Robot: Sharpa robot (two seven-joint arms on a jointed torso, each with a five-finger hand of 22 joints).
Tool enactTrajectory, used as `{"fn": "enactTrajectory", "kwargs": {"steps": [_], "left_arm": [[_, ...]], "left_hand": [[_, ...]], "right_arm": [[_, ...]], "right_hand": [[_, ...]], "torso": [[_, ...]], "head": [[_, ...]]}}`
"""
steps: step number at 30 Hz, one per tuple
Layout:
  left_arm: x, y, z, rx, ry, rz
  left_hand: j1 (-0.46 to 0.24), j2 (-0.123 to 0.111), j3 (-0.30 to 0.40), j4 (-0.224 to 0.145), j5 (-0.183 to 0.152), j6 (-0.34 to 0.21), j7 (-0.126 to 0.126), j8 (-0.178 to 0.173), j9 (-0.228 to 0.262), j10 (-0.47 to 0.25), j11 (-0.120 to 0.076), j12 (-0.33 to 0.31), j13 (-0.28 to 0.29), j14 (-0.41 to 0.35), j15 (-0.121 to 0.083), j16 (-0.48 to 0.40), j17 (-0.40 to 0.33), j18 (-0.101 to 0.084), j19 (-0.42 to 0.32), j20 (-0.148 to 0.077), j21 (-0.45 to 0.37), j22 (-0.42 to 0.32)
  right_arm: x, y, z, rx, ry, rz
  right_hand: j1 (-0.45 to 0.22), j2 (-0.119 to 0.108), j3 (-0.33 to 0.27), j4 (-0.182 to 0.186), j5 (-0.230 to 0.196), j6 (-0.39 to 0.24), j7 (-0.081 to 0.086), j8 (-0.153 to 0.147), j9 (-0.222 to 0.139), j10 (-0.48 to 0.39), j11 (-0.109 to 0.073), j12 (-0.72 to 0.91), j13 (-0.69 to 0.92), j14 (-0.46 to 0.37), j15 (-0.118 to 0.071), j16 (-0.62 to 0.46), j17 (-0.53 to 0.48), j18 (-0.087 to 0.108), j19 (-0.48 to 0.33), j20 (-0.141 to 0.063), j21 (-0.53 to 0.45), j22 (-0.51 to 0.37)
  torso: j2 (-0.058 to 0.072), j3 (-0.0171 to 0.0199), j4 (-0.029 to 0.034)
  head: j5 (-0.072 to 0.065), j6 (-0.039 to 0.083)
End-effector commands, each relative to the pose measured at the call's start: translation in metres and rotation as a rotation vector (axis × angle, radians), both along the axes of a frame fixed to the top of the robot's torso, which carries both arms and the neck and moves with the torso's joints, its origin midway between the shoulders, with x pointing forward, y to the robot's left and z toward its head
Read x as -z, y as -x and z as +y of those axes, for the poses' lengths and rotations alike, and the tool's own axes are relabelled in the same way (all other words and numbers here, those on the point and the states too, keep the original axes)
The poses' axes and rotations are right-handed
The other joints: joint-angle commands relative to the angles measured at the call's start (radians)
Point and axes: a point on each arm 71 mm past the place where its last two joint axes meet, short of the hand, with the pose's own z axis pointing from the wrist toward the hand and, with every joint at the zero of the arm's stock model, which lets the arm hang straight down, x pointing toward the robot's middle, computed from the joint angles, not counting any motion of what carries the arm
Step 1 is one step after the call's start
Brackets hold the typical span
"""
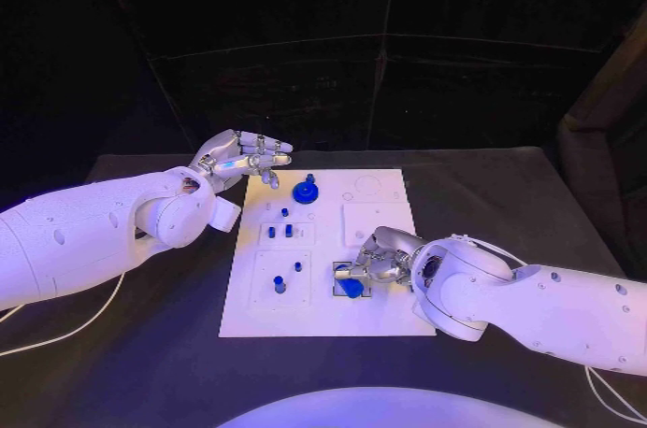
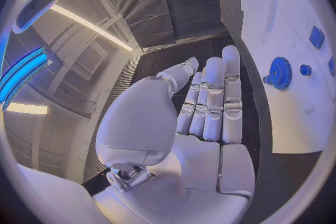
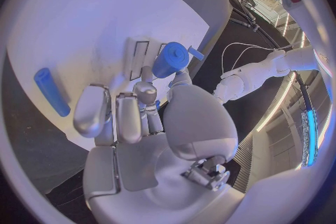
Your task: Assemble the parts on the task board
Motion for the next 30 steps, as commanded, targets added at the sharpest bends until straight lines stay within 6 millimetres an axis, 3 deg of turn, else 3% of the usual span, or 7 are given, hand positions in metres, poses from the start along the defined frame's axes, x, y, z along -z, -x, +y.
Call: {"fn": "enactTrajectory", "kwargs": {"steps": [1,4,7,14,20,25,30], "left_arm": [[-0.0012,0.0002,-0.0009,0.011,0.008,-0.002],[-0.0012,0.0000,-0.0004,0.009,0.008,-0.002],[-0.0011,-0.0001,-0.0002,0.009,0.007,-0.002],[-0.0009,-0.0005,0.0004,0.008,0.006,-0.001],[-0.0008,-0.0008,-0.0002,0.009,0.006,-0.001],[-0.0007,-0.0009,0.0002,0.008,0.005,0.000],[-0.0007,-0.0008,0.0007,0.006,0.005,0.001]], "left_hand": [[0.000,0.007,0.000,-0.004,0.001,-0.006,-0.003,0.006,0.000,-0.004,0.000,0.003,-0.001,-0.004,-0.001,0.006,-0.001,0.014,0.002,0.006,-0.006,-0.002],[0.000,0.007,0.000,-0.004,0.001,-0.006,-0.003,0.006,0.000,-0.004,0.000,0.003,-0.001,-0.004,-0.001,0.006,-0.001,0.014,0.002,0.006,-0.006,-0.002],[0.000,0.007,0.000,-0.004,0.001,-0.006,-0.003,0.006,0.000,-0.004,0.000,0.003,-0.001,-0.004,-0.001,0.006,-0.001,0.014,0.002,0.006,-0.006,-0.002],[0.000,0.007,0.000,-0.004,0.001,-0.006,-0.003,0.006,0.000,-0.004,0.000,0.003,-0.001,-0.004,-0.001,0.006,-0.001,0.014,0.002,0.006,-0.006,-0.002],[0.000,0.007,0.000,-0.004,0.001,-0.006,-0.003,0.006,0.000,-0.004,0.000,0.003,-0.001,-0.004,-0.001,0.006,-0.001,0.014,0.002,0.006,-0.006,-0.002],[0.000,0.007,0.000,-0.004,0.001,-0.006,-0.003,0.006,0.000,-0.004,0.000,0.003,-0.001,-0.004,-0.001,0.006,-0.001,0.014,0.002,0.006,-0.006,-0.002],[0.000,0.007,0.000,-0.004,0.001,-0.006,-0.003,0.006,0.000,-0.004,0.000,0.003,-0.001,-0.004,-0.001,0.006,-0.001,0.014,0.002,0.006,-0.006,-0.002]], "right_arm": [[-0.0023,-0.0021,-0.0012,0.018,0.003,-0.037],[-0.0034,-0.0017,-0.0011,0.015,-0.002,-0.047],[-0.0045,-0.0003,-0.0006,0.002,-0.005,-0.051],[-0.0068,0.0057,0.0001,-0.050,-0.006,-0.043],[-0.0073,0.0060,-0.0008,-0.067,0.017,-0.059],[-0.0079,0.0054,0.0001,-0.078,0.035,-0.079],[-0.0078,0.0039,0.0024,-0.077,0.041,-0.091]], "right_hand": [[-0.065,-0.067,0.039,0.009,-0.034,-0.011,0.000,-0.006,0.013,-0.015,0.003,-0.025,-0.021,0.035,0.001,-0.008,-0.008,-0.010,-0.001,0.009,-0.009,-0.005],[-0.102,-0.106,0.065,0.006,-0.036,-0.014,0.001,-0.006,0.019,-0.017,0.002,-0.032,-0.026,0.035,0.000,-0.010,-0.011,-0.010,-0.002,0.009,-0.011,-0.007],[-0.109,-0.114,0.074,0.006,-0.035,-0.012,0.000,-0.005,0.023,-0.017,0.002,-0.034,-0.026,0.035,0.000,-0.011,-0.011,-0.010,-0.002,0.009,-0.011,-0.007],[-0.083,-0.048,0.114,0.000,-0.022,0.021,-0.014,0.021,0.047,0.002,-0.009,-0.023,-0.006,0.039,-0.008,-0.005,0.000,-0.013,0.007,0.003,0.001,0.016],[0.105,-0.015,0.138,-0.086,0.048,0.021,-0.019,0.034,0.074,0.011,-0.014,-0.024,0.005,0.039,-0.014,-0.006,0.001,-0.013,0.007,-0.003,0.000,0.017],[0.148,-0.013,0.136,-0.124,0.049,0.021,-0.019,0.039,0.083,0.015,-0.015,-0.025,0.010,0.039,-0.014,-0.006,0.003,-0.014,0.008,-0.004,0.000,0.019],[0.150,-0.013,0.135,-0.126,0.047,0.021,-0.018,0.039,0.083,0.016,-0.015,-0.024,0.012,0.039,-0.014,-0.006,0.003,-0.014,0.008,-0.004,0.000,0.019]], "torso": [[0.001,-0.0001,-0.0002],[0.001,0.0007,-0.0012],[0.001,0.0013,-0.0021],[0.000,0.0013,-0.0019],[0.000,0.0010,-0.0011],[0.001,0.0006,0.0006],[0.001,0.0001,0.0002]], "head": [[0.000,0.001],[0.001,0.000],[0.001,0.000],[0.000,-0.002],[-0.003,-0.003],[-0.004,-0.003],[-0.003,-0.004]]}}
